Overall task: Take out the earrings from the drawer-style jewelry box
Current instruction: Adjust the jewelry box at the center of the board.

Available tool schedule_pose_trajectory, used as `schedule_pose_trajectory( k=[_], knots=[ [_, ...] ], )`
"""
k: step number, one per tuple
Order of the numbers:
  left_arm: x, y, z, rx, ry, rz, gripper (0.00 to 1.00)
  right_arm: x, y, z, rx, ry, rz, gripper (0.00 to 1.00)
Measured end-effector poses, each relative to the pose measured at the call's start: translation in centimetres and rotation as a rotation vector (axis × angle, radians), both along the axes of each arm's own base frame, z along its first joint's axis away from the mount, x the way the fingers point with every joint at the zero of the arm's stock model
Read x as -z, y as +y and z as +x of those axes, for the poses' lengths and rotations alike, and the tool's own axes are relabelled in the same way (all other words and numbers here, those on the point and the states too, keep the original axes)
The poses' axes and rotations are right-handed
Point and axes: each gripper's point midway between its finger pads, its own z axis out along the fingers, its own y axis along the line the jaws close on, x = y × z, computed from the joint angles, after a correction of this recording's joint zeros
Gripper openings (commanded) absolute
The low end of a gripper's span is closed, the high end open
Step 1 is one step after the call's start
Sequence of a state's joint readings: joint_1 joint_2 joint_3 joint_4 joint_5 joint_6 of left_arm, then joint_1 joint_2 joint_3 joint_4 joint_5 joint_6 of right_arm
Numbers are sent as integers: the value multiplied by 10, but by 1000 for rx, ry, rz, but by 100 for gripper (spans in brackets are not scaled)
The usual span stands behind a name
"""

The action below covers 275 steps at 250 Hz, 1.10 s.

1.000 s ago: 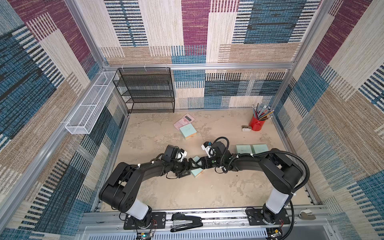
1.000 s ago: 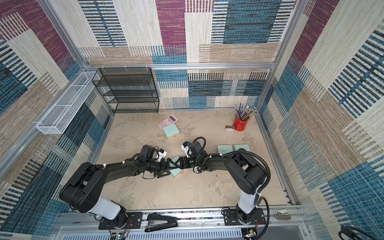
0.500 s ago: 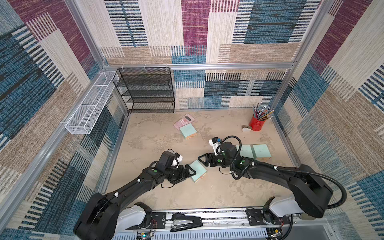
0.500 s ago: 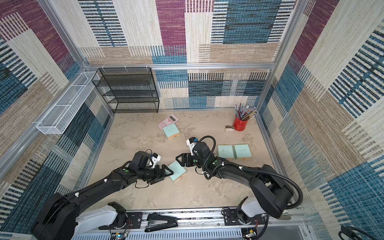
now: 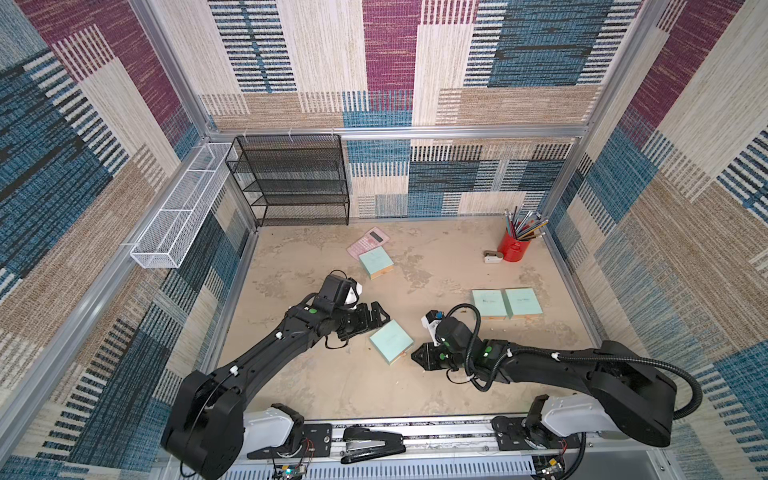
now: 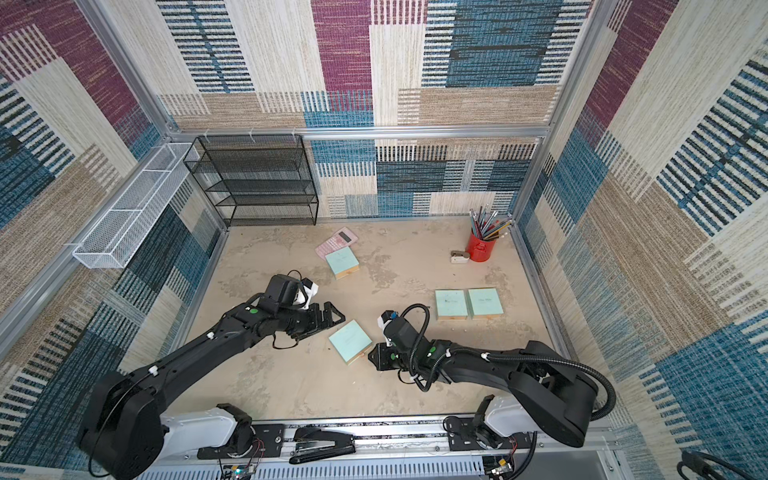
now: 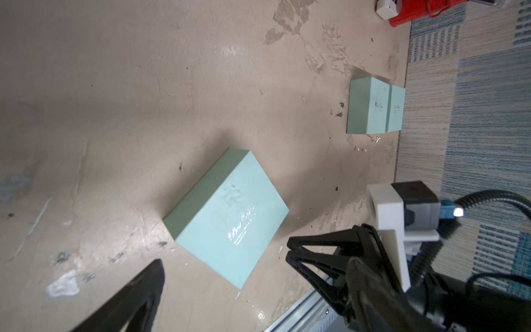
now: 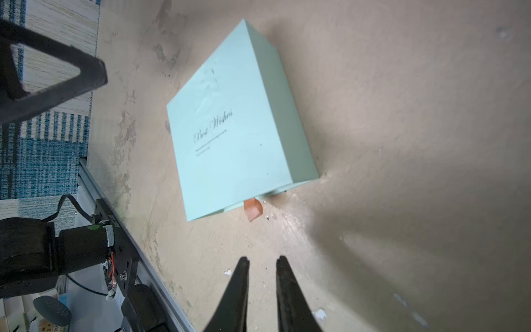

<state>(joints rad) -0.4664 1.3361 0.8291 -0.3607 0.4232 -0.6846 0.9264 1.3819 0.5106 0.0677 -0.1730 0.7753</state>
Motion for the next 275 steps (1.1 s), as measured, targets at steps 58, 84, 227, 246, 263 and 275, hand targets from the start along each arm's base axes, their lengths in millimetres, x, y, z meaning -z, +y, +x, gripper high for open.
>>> schedule_pose_trajectory(
  k=[58,84,227,246,263,275],
  knots=[
    [32,-12,19,29,36,7,98,7,7,20,69,-11,-53,19],
    [42,-15,13,54,52,-10,98,5,12,33,85,-42,-88,19],
    [47,3,-41,76,57,-55,98,19,32,51,35,-76,-149,19],
    [42,6,-43,71,46,-53,98,16,33,54,44,-87,-149,22],
    [36,11,-44,55,36,-32,99,13,28,56,61,-100,-164,24],
    [29,15,-43,41,21,-18,100,9,24,57,73,-110,-172,25]
  ],
)
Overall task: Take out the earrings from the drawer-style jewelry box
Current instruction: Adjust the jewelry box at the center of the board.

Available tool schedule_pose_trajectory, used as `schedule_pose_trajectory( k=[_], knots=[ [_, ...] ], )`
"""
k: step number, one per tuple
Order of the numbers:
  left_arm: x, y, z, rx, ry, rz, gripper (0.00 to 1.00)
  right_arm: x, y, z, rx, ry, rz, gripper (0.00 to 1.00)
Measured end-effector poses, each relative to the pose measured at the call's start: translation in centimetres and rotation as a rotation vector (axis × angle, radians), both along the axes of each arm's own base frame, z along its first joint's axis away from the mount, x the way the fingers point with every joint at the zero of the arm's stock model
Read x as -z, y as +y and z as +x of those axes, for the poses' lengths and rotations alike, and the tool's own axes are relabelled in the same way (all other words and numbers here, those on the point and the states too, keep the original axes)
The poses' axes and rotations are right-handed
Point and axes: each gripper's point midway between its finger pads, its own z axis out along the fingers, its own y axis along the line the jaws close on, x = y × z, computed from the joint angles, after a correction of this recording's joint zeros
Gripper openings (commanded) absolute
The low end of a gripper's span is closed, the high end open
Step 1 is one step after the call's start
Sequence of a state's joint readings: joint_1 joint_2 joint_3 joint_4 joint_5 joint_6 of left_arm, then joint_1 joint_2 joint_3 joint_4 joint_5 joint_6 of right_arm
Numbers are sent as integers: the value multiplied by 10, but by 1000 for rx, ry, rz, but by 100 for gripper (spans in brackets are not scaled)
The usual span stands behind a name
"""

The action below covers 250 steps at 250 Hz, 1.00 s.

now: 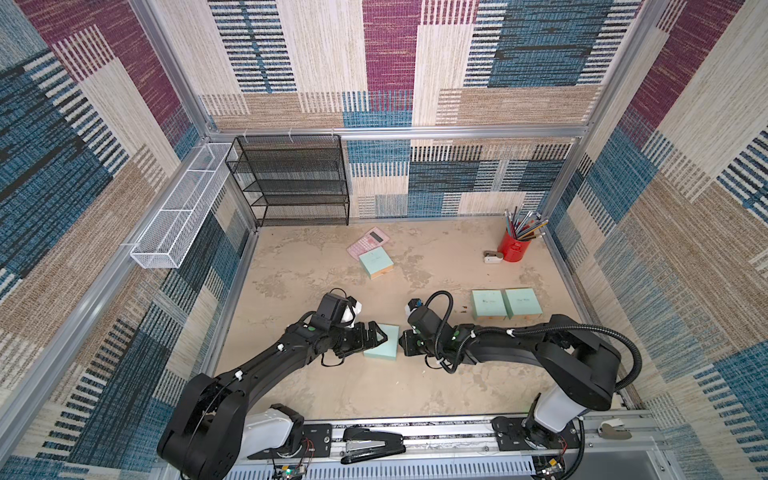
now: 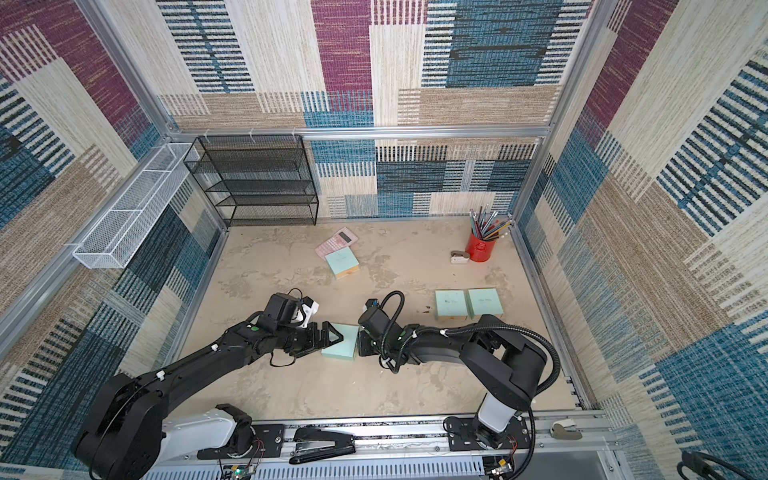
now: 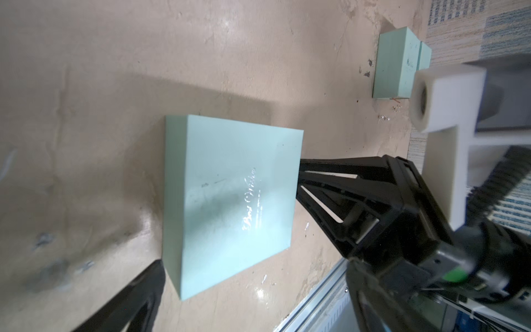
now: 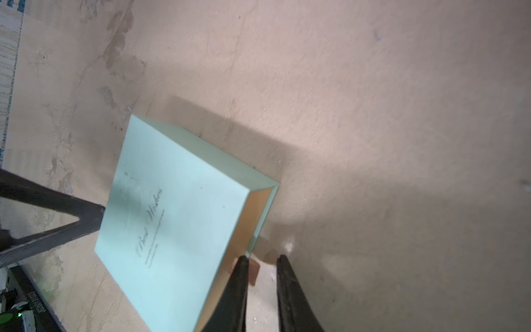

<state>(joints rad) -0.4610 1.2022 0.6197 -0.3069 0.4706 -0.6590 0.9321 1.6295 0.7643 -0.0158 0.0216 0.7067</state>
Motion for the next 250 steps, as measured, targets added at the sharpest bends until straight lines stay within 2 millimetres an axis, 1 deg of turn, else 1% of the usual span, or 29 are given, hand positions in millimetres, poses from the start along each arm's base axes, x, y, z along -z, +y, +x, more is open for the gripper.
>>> schedule_pose_trajectory(
  k=[20,30,43,53,63,81,106,121,135,171,187,205,235,250],
  knots=[
    [-16,6,4,-24,-44,12,98,-9,-7,1,19,-23,-5,27],
    [-25,9,5,-39,-67,16,99,-15,-11,2,29,-35,-6,31],
    [-38,13,4,-50,-90,9,99,-22,-17,2,40,-50,-2,40],
    [-49,17,6,-67,-120,10,99,-29,-23,1,50,-62,5,44],
    [-60,20,5,-74,-141,-1,99,-35,-28,1,52,-77,15,53],
    [-80,22,5,-81,-184,-25,99,-45,-41,1,65,-107,35,65],
    [-102,14,2,-42,-215,-89,99,-53,-54,1,58,-119,84,78],
    [-107,6,-1,-3,-209,-138,99,-55,-59,1,53,-122,114,85],
    [-109,-4,-3,41,-195,-190,100,-58,-61,1,40,-127,147,89],
    [-102,-27,-8,119,-118,-311,99,-63,-51,-4,-26,-129,244,91],
    [-96,-35,-10,145,-86,-345,99,-60,-45,-5,-54,-117,276,90],
    [-89,-42,-10,164,-57,-369,99,-52,-39,-8,-78,-91,302,87],
    [-75,-47,-6,171,-12,-380,98,-38,-28,-13,-109,-28,346,76],
    [-67,-48,-5,169,6,-376,98,-33,-22,-14,-120,-3,368,73]
  ],
)
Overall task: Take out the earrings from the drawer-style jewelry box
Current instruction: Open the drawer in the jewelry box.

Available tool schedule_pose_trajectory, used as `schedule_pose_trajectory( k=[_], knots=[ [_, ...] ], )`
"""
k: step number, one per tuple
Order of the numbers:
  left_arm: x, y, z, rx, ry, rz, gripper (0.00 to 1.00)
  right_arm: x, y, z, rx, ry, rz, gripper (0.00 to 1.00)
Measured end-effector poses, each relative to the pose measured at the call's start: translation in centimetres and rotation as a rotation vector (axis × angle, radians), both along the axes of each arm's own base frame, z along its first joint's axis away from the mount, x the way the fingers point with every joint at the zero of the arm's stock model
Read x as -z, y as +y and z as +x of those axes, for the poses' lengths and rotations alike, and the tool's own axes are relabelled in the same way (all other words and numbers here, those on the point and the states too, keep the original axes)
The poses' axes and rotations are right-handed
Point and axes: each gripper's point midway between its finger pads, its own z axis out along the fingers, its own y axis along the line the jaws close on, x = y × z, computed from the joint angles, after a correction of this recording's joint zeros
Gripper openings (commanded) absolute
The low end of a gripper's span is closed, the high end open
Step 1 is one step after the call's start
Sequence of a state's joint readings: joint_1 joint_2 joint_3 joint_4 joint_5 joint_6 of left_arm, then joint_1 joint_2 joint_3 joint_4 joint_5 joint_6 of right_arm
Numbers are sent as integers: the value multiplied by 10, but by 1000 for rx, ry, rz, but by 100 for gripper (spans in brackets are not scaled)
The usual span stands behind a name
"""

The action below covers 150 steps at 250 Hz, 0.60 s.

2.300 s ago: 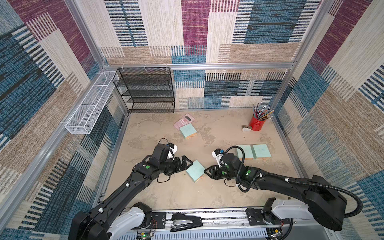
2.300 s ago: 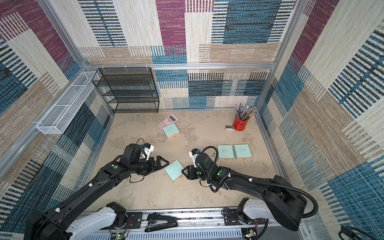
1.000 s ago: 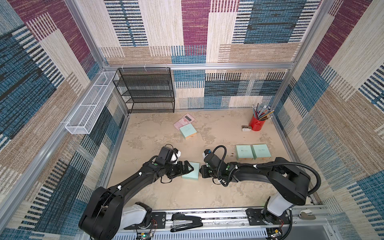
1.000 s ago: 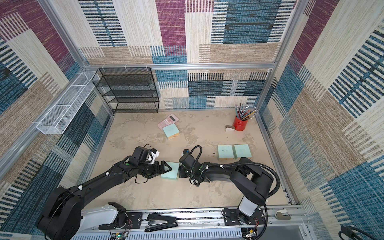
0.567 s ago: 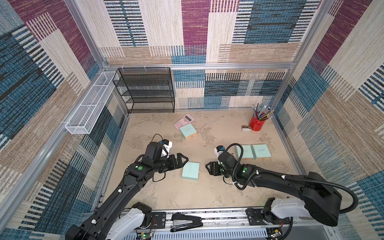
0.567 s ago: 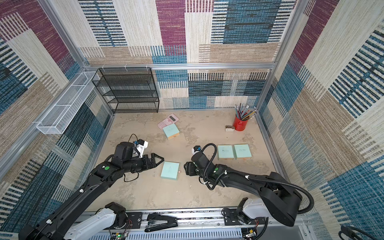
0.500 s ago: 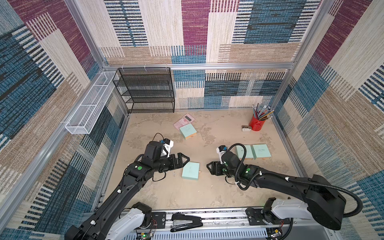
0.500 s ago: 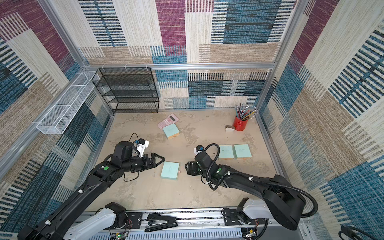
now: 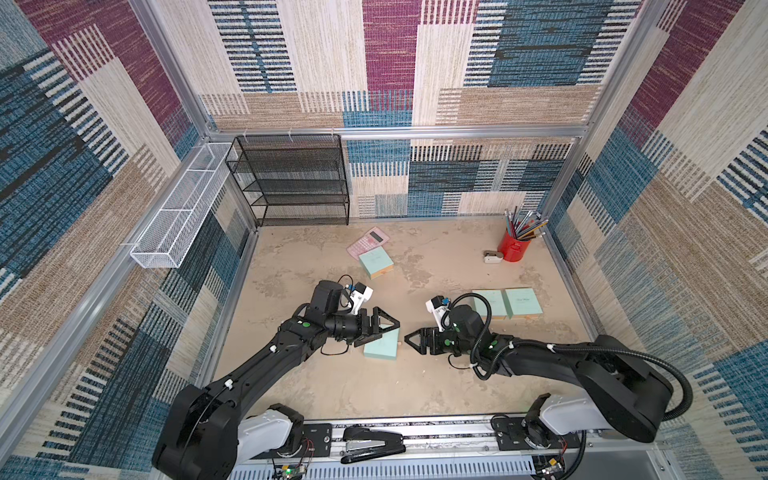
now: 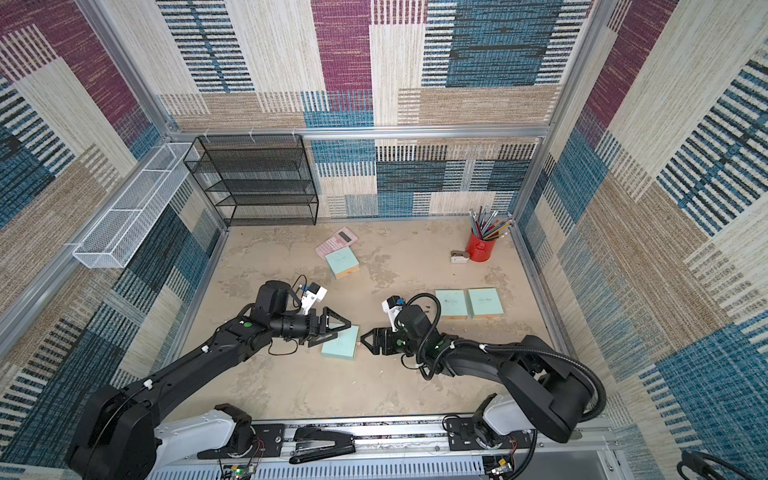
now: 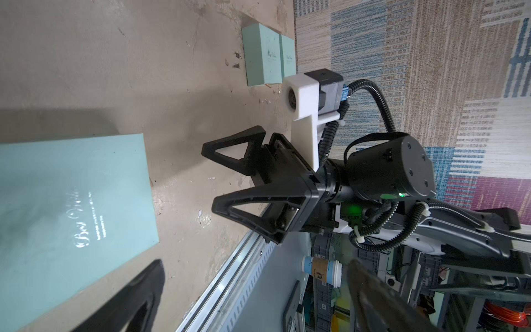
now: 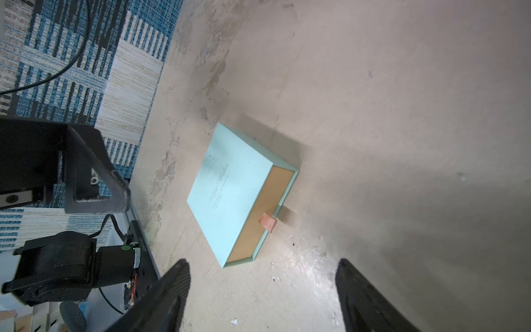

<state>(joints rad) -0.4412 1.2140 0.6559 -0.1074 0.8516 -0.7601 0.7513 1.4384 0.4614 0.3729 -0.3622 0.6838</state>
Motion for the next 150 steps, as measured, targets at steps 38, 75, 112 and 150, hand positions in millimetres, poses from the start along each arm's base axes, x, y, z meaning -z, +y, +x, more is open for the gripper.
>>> schedule_pose_trajectory(
  k=[38,75,112,150],
  knots=[
    [16,1,2,-10,33,29,98,13,9,-7,-34,58,48,59],
    [29,4,7,-38,47,70,97,21,15,-8,-47,90,74,52],
    [35,7,9,-57,52,98,97,25,20,-5,-51,105,86,45],
    [46,11,8,-67,77,136,97,29,21,-3,-44,116,82,36]
  ],
)
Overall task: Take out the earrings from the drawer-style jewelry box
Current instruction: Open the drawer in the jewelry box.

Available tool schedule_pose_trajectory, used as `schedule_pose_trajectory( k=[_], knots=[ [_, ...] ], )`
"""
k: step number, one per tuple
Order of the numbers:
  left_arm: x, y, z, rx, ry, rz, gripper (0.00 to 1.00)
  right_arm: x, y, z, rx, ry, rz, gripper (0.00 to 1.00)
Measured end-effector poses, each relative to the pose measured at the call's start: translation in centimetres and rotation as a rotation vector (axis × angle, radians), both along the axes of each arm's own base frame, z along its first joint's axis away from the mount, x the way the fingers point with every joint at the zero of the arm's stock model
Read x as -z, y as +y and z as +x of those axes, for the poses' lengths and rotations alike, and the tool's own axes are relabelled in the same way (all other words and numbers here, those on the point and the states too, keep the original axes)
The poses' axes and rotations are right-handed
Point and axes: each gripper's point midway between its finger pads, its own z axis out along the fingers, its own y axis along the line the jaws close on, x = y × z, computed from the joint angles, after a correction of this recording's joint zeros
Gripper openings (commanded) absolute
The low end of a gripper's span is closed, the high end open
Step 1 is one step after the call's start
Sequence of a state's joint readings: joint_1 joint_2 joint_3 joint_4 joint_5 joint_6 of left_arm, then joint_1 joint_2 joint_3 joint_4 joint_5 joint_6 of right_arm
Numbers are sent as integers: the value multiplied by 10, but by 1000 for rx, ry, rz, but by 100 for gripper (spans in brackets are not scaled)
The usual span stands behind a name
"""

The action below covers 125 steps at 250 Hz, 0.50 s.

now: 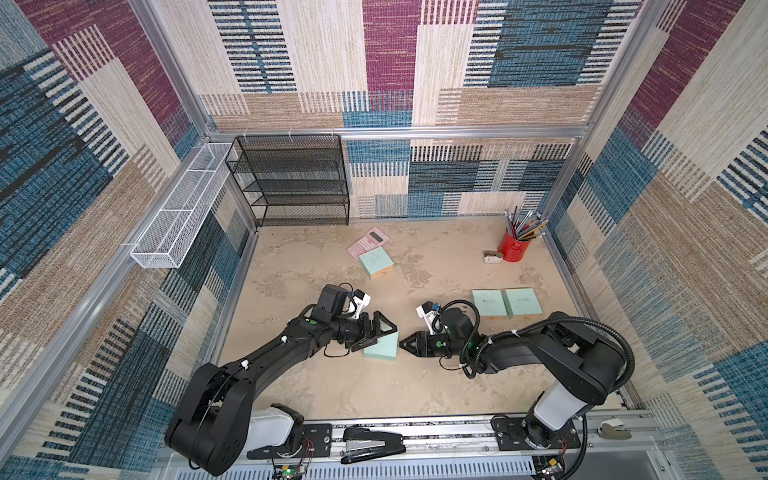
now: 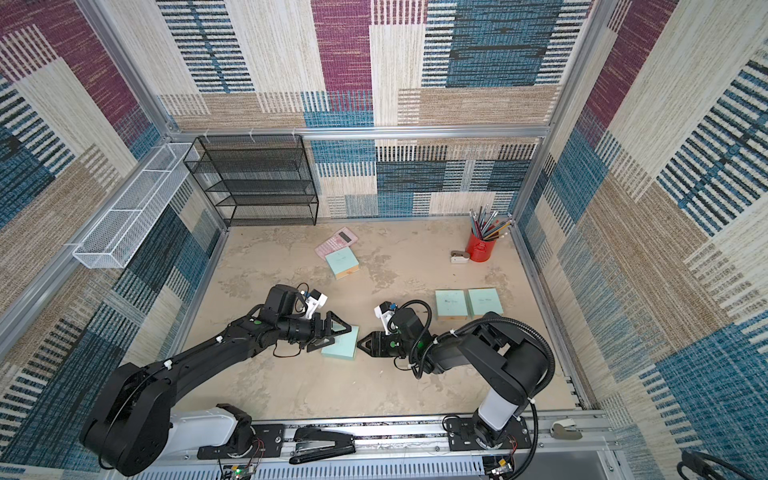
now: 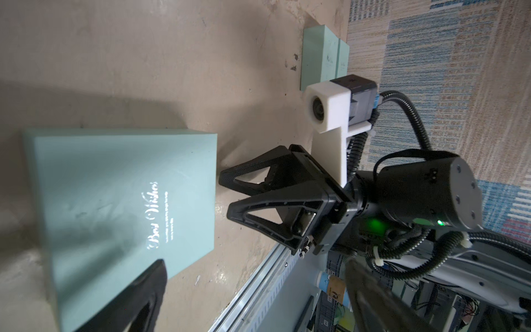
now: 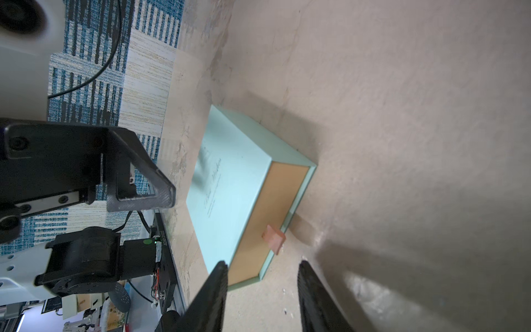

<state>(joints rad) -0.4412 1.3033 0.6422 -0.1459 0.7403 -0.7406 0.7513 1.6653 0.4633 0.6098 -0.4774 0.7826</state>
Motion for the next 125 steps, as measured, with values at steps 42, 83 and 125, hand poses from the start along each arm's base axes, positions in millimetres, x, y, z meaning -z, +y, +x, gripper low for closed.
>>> schedule_pose_trajectory(
  k=[42,83,125],
  knots=[
    [2,0,0,2,-2,7,96,6,0,1,10,14,-9,35],
    [3,1,0,3,1,10,96,7,3,5,17,21,0,32],
    [3,1,-1,4,1,10,96,7,5,7,19,20,4,32]
  ],
)
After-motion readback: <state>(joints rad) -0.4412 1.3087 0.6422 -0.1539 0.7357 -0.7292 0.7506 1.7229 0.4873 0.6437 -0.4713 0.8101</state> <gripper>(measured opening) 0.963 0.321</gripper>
